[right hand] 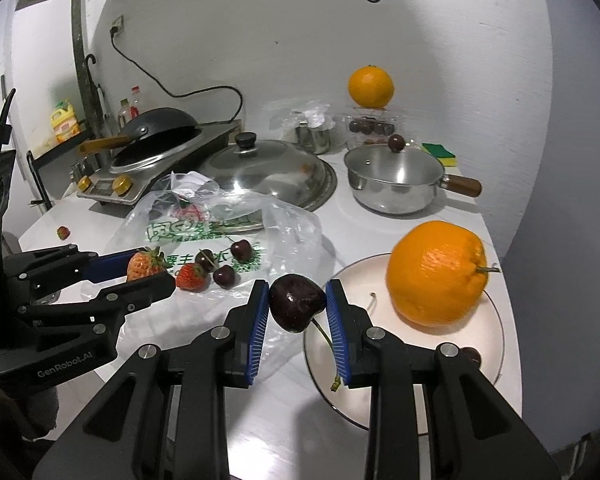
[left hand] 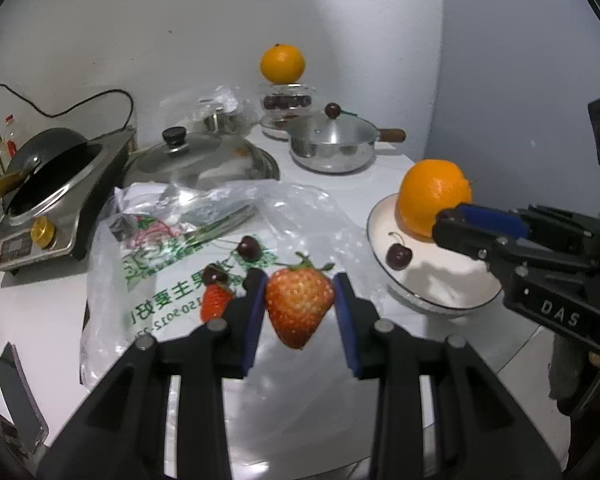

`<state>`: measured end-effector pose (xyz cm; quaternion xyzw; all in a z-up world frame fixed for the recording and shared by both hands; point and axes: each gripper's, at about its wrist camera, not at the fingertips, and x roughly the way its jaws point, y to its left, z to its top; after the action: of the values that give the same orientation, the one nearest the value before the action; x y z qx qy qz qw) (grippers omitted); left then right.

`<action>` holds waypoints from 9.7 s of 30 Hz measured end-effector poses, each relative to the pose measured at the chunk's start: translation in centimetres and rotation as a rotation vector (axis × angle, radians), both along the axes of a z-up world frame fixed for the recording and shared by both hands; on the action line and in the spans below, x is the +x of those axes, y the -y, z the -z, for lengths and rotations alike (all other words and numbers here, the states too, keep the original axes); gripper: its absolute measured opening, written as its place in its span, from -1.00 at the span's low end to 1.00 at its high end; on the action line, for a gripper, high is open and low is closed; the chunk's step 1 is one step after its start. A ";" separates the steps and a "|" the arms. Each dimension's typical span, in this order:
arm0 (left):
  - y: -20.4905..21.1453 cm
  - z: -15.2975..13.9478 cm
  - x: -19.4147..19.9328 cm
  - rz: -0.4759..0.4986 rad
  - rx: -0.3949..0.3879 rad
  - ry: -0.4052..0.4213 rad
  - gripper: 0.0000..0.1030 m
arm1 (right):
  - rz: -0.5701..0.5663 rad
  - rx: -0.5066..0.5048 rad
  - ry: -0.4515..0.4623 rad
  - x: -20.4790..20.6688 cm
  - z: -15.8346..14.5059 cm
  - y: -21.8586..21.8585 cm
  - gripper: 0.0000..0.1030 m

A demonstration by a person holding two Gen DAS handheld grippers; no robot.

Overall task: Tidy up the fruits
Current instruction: 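Carry the cherry and strawberry over the white plate with both grippers, then lower the strawberry onto the plate and open the left gripper while the right gripper releases its cherry, then move both open grippers back over the fruit on the plastic bag, then close the right gripper on a dark cherry while the left gripper grasps a strawberry, then carry the cherry and strawberry over the white plate with both grippers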

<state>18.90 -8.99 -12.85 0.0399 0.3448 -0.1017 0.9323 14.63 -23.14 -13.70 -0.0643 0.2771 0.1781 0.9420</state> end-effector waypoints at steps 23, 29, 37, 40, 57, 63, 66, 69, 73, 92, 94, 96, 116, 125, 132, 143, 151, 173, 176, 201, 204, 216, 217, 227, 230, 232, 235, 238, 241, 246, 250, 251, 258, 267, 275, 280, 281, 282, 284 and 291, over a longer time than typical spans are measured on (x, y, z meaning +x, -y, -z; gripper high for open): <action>6.4 1.0 1.0 0.088 0.028 -0.029 -0.33 | 0.081 0.032 -0.020 -0.6 1.3 6.6 -0.39; 7.6 1.6 1.5 0.108 0.030 -0.045 -0.33 | 0.092 0.034 -0.036 -0.3 2.0 7.5 -0.39; 9.1 2.3 2.5 0.130 0.027 -0.064 -0.33 | 0.106 0.040 -0.061 0.5 3.0 9.1 -0.39; 9.7 2.5 2.8 0.144 0.027 -0.066 -0.33 | 0.103 0.042 -0.073 0.8 3.5 9.4 -0.39; 11.7 4.4 5.0 0.172 0.035 -0.116 -0.33 | 0.106 0.051 -0.119 2.6 5.2 10.7 -0.39; 11.6 5.1 5.5 0.175 0.027 -0.138 -0.33 | 0.104 0.043 -0.131 2.9 5.6 10.6 -0.39; 11.5 5.1 5.7 0.171 0.023 -0.138 -0.33 | 0.106 0.041 -0.131 3.0 5.6 10.6 -0.39; 11.5 5.2 5.9 0.166 0.023 -0.141 -0.30 | 0.108 0.035 -0.130 3.1 5.7 10.5 -0.39; 11.3 5.4 5.9 0.165 0.017 -0.153 -0.30 | 0.111 0.027 -0.131 3.2 5.6 10.2 -0.39; 9.9 4.4 5.5 0.136 -0.011 -0.145 -0.02 | 0.119 0.008 -0.142 3.2 5.6 9.5 -0.39; 9.7 4.2 5.3 0.132 -0.011 -0.141 -0.01 | 0.119 0.008 -0.142 3.1 5.5 9.5 -0.39; 9.4 4.1 5.2 0.126 -0.013 -0.138 -0.01 | 0.123 0.006 -0.139 3.0 5.4 9.4 -0.33; 6.7 2.2 2.8 0.088 -0.035 -0.085 0.03 | 0.117 -0.009 -0.101 1.2 3.6 7.3 -0.21; 4.4 1.5 1.6 0.045 -0.065 -0.055 0.31 | 0.105 -0.024 -0.088 0.8 2.9 5.7 -0.19; 2.6 1.1 0.9 0.022 -0.081 -0.044 0.31 | 0.091 -0.035 -0.079 0.3 2.5 4.3 -0.18; 0.0 0.7 0.3 -0.028 -0.115 -0.026 0.31 | 0.055 -0.053 -0.077 0.1 2.3 1.6 -0.18; -1.8 0.8 0.1 -0.050 -0.127 -0.025 0.31 | 0.035 -0.067 -0.080 0.3 2.3 0.0 -0.18; -6.9 1.7 -0.2 -0.141 -0.162 -0.031 0.31 | -0.054 -0.105 -0.102 1.5 3.1 -5.7 -0.18; -7.5 1.9 -0.1 -0.151 -0.164 -0.035 0.31 | -0.063 -0.108 -0.106 1.6 3.2 -6.2 -0.18; -10.1 4.1 2.8 -0.193 -0.159 -0.082 0.31 | -0.123 -0.126 -0.158 5.6 5.1 -9.9 -0.18; -10.4 4.4 3.2 -0.204 -0.147 -0.083 0.31 | -0.130 -0.128 -0.168 6.2 5.5 -10.3 -0.18; -11.1 5.3 4.6 -0.215 -0.139 -0.091 0.31 | -0.149 -0.137 -0.202 8.7 6.9 -11.4 -0.18; -11.1 5.4 4.7 -0.215 -0.140 -0.093 0.31 | -0.150 -0.138 -0.206 8.9 7.0 -11.5 -0.18; -11.6 6.0 5.4 -0.222 -0.145 -0.109 0.31 | -0.162 -0.146 -0.227 10.4 8.0 -12.5 -0.18; -11.7 6.1 5.5 -0.222 -0.148 -0.111 0.31 | -0.169 -0.144 -0.232 10.6 8.1 -12.7 -0.18; -11.8 6.2 5.5 -0.221 -0.149 -0.112 0.31 | -0.173 -0.141 -0.236 10.7 8.2 -12.9 -0.18; -11.9 6.3 5.5 -0.220 -0.150 -0.114 0.31 | -0.177 -0.140 -0.240 11.0 8.3 -13.1 -0.18; -12.0 6.3 5.5 -0.220 -0.151 -0.116 0.31 | -0.179 -0.139 -0.240 11.2 8.4 -13.2 -0.18; -12.0 6.3 5.5 -0.218 -0.151 -0.118 0.31 | -0.182 -0.139 -0.242 11.5 8.4 -13.3 -0.18; -11.8 6.4 5.6 -0.212 -0.148 -0.122 0.31 | -0.189 -0.140 -0.255 11.6 8.7 -13.3 -0.24; -11.4 6.5 5.7 -0.200 -0.144 -0.128 0.31 | -0.196 -0.139 -0.259 11.6 8.9 -13.2 -0.42; -11.2 6.5 5.8 -0.197 -0.143 -0.130 0.31 | -0.197 -0.136 -0.257 11.5 8.9 -13.1 -0.42; -10.0 6.4 6.2 -0.165 -0.133 -0.133 0.31 | -0.186 -0.110 -0.222 11.1 7.9 -12.0 -0.42; -8.0 7.1 7.4 -0.114 -0.089 -0.152 0.31 | -0.164 -0.090 -0.205 10.9 7.1 -10.3 -0.42; -6.8 7.7 8.1 -0.087 -0.060 -0.156 0.29 | -0.143 -0.076 -0.199 10.9 6.9 -9.3 -0.42; -6.7 8.0 8.2 -0.085 -0.052 -0.176 0.06 | -0.141 -0.075 -0.194 10.9 6.8 -9.1 -0.43; -6.8 8.2 8.3 -0.089 -0.051 -0.182 0.00 | -0.141 -0.075 -0.194 10.8 6.8 -9.1 -0.43; -6.8 8.3 8.3 -0.092 -0.050 -0.185 -0.03 | -0.141 -0.075 -0.195 10.9 6.8 -9.1 -0.43; -7.0 8.4 8.3 -0.092 -0.051 -0.186 -0.11 | -0.141 -0.077 -0.194 10.8 6.8 -9.1 -0.42; -7.0 8.2 7.6 -0.072 -0.067 -0.179 -0.31 | -0.141 -0.084 -0.181 10.4 6.3 -9.6 -0.42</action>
<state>26.54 -1.94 -21.02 -0.0131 0.4242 -0.0827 0.9017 25.00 -13.59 -19.96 -0.1065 0.3632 0.2372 0.8947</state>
